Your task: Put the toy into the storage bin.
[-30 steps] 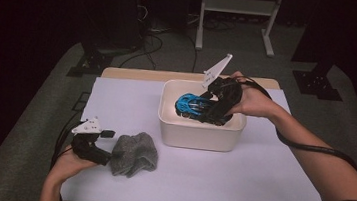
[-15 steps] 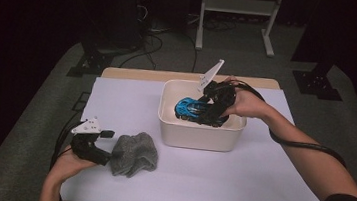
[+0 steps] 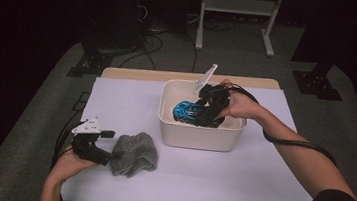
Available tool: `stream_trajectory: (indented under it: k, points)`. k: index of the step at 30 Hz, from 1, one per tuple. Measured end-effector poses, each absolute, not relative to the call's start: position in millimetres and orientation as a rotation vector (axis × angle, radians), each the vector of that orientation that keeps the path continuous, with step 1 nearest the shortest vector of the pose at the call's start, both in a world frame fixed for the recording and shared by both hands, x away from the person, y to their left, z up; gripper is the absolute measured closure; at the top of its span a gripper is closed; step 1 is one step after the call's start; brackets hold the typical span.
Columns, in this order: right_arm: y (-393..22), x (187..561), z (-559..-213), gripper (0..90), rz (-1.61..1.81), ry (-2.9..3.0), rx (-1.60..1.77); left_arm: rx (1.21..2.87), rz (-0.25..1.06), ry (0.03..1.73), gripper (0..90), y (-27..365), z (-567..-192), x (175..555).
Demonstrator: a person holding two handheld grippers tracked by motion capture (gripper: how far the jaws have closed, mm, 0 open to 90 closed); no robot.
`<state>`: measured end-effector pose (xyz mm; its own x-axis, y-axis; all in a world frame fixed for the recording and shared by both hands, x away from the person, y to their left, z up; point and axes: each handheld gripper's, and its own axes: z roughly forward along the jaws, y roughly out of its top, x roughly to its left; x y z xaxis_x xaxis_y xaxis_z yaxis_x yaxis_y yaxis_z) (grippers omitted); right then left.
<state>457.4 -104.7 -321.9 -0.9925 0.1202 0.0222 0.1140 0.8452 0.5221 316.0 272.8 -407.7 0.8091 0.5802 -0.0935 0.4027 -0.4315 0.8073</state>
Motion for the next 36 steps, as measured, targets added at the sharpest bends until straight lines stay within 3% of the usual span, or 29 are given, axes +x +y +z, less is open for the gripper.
stream_trajectory:
  k: [36]
  points:
    - [-82.0,473.5,-364.5,25.2,0.749,3.135,0.207,2.073,0.244,0.721,11.1,275.3,-406.6,315.2]
